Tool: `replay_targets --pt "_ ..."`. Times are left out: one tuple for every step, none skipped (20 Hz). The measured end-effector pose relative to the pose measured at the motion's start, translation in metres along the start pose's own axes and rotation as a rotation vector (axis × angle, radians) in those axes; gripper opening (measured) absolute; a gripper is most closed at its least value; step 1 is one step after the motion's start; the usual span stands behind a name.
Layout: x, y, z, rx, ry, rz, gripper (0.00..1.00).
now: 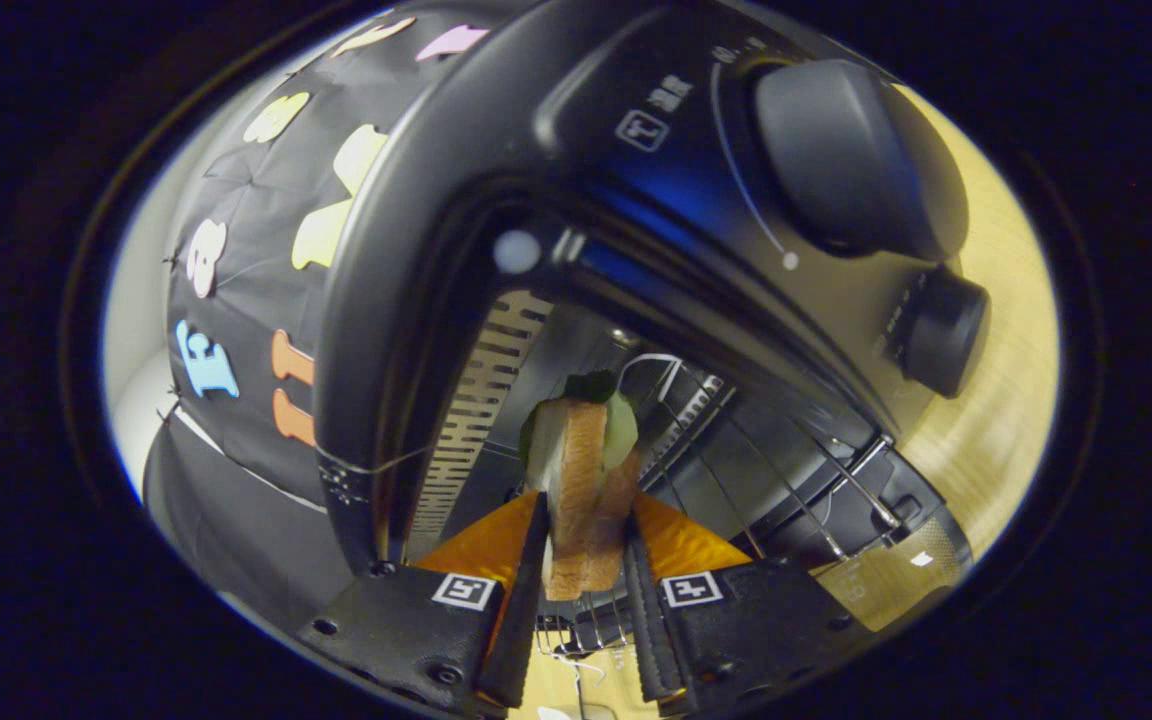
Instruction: Open the toaster oven, put the food inside, and close the toaster oven door.
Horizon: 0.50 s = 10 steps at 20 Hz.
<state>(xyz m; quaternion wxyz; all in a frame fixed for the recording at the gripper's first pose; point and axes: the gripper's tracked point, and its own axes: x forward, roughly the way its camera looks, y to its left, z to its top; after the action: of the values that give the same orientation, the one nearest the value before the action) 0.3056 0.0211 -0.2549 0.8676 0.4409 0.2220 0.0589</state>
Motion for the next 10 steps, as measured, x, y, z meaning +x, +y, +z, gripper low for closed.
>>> replay_targets --pt "-0.001 0.000 -0.001 -0.019 0.003 0.001 0.47" --pt "-0.001 0.001 -0.002 -0.036 0.002 0.009 0.48" --pt "-0.002 0.004 -0.006 -0.064 0.011 0.019 0.48" --pt "-0.003 0.006 -0.008 -0.093 0.012 0.022 0.54" --pt "-0.002 0.008 -0.009 -0.127 0.010 0.025 0.59" --pt "-0.002 0.008 -0.011 -0.179 0.008 0.012 0.64" --pt "-0.001 0.007 -0.017 -0.244 0.003 -0.003 0.69" --pt "0.000 0.006 -0.020 -0.310 -0.002 -0.019 0.74" --pt "-0.002 0.005 -0.020 -0.367 -0.013 -0.035 0.76" --pt "-0.003 0.005 -0.021 -0.423 -0.014 -0.043 0.80"
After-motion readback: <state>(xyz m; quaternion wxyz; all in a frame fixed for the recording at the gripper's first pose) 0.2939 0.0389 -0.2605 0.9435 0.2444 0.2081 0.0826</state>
